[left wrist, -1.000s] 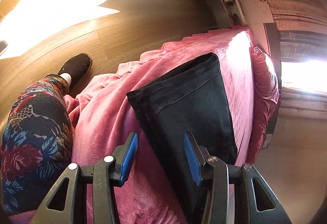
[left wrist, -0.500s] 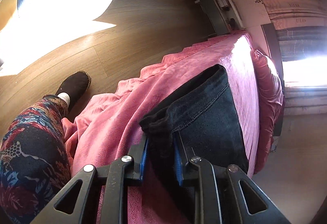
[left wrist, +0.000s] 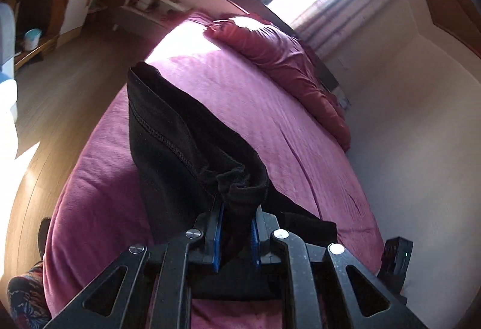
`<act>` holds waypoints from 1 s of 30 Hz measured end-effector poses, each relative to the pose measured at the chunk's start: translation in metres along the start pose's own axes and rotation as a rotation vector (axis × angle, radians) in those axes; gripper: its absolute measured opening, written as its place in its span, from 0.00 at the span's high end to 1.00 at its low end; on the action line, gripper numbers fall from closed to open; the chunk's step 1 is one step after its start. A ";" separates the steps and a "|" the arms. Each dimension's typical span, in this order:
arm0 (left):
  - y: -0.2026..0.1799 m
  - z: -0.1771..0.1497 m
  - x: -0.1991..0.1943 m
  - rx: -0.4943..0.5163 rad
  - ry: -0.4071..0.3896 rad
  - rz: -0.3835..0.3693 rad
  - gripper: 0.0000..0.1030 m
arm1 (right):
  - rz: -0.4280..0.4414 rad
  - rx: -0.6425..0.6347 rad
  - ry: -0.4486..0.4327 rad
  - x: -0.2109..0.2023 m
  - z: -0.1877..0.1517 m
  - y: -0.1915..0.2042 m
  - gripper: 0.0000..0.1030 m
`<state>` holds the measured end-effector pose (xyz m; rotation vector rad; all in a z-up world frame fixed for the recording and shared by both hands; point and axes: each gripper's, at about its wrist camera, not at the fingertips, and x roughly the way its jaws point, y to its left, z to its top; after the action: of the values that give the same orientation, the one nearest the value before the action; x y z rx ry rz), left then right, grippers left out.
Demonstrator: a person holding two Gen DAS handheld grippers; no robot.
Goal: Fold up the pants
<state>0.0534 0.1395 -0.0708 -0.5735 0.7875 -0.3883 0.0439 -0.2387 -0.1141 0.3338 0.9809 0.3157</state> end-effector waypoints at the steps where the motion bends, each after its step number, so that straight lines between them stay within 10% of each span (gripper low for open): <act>1: -0.012 -0.002 0.004 0.044 0.019 -0.011 0.86 | 0.029 -0.002 -0.001 -0.001 0.003 0.002 0.37; 11: -0.075 -0.034 0.037 0.309 0.167 -0.035 0.86 | 0.384 0.078 0.030 0.003 0.052 0.020 0.22; 25: -0.107 -0.060 0.060 0.465 0.246 0.020 0.86 | 0.313 -0.026 0.176 0.073 0.087 0.052 0.23; 30: -0.118 -0.061 0.068 0.511 0.255 0.045 0.86 | 0.255 -0.115 0.204 0.087 0.090 0.070 0.48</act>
<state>0.0378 -0.0084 -0.0706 -0.0266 0.9017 -0.6046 0.1574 -0.1521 -0.1046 0.3263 1.1164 0.6454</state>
